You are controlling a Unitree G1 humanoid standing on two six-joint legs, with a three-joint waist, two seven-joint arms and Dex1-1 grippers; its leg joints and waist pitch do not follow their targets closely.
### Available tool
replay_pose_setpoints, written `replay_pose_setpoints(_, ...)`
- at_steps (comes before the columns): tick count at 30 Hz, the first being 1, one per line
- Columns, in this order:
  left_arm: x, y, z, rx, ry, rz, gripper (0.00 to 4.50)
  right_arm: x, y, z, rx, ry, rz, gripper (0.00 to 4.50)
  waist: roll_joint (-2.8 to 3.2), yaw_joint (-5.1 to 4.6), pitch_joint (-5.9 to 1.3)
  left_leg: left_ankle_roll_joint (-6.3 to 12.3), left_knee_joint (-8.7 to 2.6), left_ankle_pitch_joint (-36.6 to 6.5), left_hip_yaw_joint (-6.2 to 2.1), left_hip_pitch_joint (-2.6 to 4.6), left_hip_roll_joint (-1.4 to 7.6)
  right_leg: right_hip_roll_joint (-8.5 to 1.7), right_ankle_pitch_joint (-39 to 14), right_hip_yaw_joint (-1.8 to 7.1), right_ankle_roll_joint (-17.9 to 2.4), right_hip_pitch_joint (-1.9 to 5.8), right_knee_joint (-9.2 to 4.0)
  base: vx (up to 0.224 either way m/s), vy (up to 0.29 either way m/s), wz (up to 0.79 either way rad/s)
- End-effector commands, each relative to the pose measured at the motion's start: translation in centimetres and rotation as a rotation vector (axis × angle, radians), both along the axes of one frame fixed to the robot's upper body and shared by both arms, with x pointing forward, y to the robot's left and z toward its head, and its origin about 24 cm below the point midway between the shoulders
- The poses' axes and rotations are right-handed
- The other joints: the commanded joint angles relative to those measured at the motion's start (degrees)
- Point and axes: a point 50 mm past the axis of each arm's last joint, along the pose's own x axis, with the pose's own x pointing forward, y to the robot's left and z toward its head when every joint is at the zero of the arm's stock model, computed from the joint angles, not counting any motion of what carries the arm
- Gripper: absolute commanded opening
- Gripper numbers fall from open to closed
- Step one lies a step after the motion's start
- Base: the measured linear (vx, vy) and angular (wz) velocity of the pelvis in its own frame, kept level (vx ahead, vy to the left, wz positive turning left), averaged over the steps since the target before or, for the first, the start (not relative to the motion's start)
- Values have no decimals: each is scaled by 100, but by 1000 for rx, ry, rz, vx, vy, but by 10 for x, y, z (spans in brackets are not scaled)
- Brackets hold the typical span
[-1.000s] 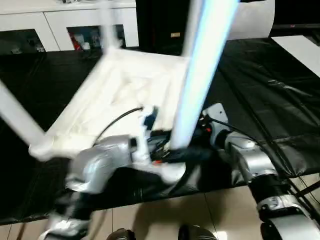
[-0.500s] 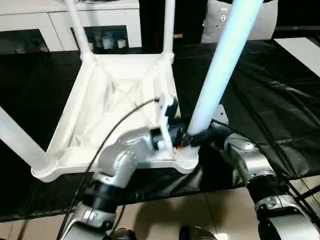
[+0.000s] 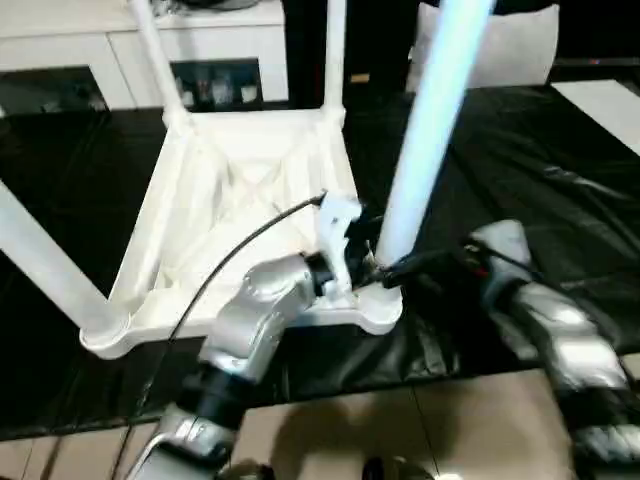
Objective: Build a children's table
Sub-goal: Rotate table base, then rotate leg to tighten
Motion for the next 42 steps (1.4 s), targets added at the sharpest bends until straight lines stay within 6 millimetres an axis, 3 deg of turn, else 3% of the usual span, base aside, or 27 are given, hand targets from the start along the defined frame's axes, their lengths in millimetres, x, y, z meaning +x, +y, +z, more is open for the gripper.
replay_pose_setpoints(1, -3, 22, -18, 92, 17, -9, 442, -1, -1, 23, -21, -99, 38, 450, -155, 66, -475, 529, -365, -1382, -166, 29, 246, -358, -3233, 246, -253, 286, -592, 0, 0, 0)
replay_pose_setpoints(2, -3, 28, -22, 131, 4, -23, 442, -2, -2, 25, -46, -115, 39, 450, -122, 35, -465, 474, -384, -1453, -180, 28, 244, -345, -3386, 226, -201, 265, -595, 0, 0, 0)
replay_pose_setpoints(3, -3, 30, -23, 151, -2, -30, 442, -3, -2, 26, -45, -113, 46, 450, -135, 32, -459, 449, -376, -1497, -169, 54, 237, -342, -3480, 224, -162, 235, -630, 0, 0, 0)
replay_pose_setpoints(4, -4, 35, -25, 188, -15, -53, 442, -6, -1, 28, -32, -95, 81, 450, -101, 40, -441, 407, -352, -1632, -156, 112, 217, -342, -3644, 213, -165, 197, -672, 0, 0, 0)
replay_pose_setpoints(5, -4, 40, -26, 219, -16, -87, 442, -9, -1, 28, -28, -67, 121, 450, -115, 37, -425, 406, -372, -1678, -171, 91, 224, -340, -3695, 207, -143, 215, -673, 0, 0, 0)
replay_pose_setpoints(7, -3, 49, -27, 276, -20, -128, 442, -15, 0, 29, -27, -23, 208, 450, -97, 64, -420, 385, -388, -1793, -187, 121, 249, -355, -3768, 213, -109, 198, -676, 0, 0, 0)
replay_pose_setpoints(11, 5, 65, -27, 436, -56, -177, 406, -26, -6, 30, -106, 41, 314, 450, -75, 106, -411, 361, -428, -1823, -211, 107, 280, -368, -3526, 227, -168, 216, -653, 0, 0, 0)
replay_pose_setpoints(13, 6, 66, -27, 445, -57, -182, 384, -28, -7, 30, -120, 52, 329, 450, -86, 128, -418, 369, -439, -1733, -211, 68, 286, -401, -3352, 244, -233, 257, -624, 0, 0, 0)
replay_pose_setpoints(18, 9, 69, -27, 491, -37, -230, 332, -35, -13, 35, -145, 82, 369, 450, -103, 171, -413, 451, -426, -1554, -183, 70, 283, -418, -3123, 266, -441, 259, -595, 0, 0, 0)
replay_pose_setpoints(31, 8, 74, -26, 514, 36, -277, 231, -37, -11, 37, -143, 109, 402, 450, -74, 175, -391, 449, -438, -1559, -195, 74, 305, -422, -3092, 252, -538, 267, -594, 0, 0, 0)
replay_pose_setpoints(42, 4, 73, -28, 559, 16, -291, 135, -26, 6, 42, -144, 55, 458, 450, -83, 155, -377, 384, -445, -1642, -199, 84, 307, -435, -3241, 254, -512, 245, -608, 0, 0, 0)
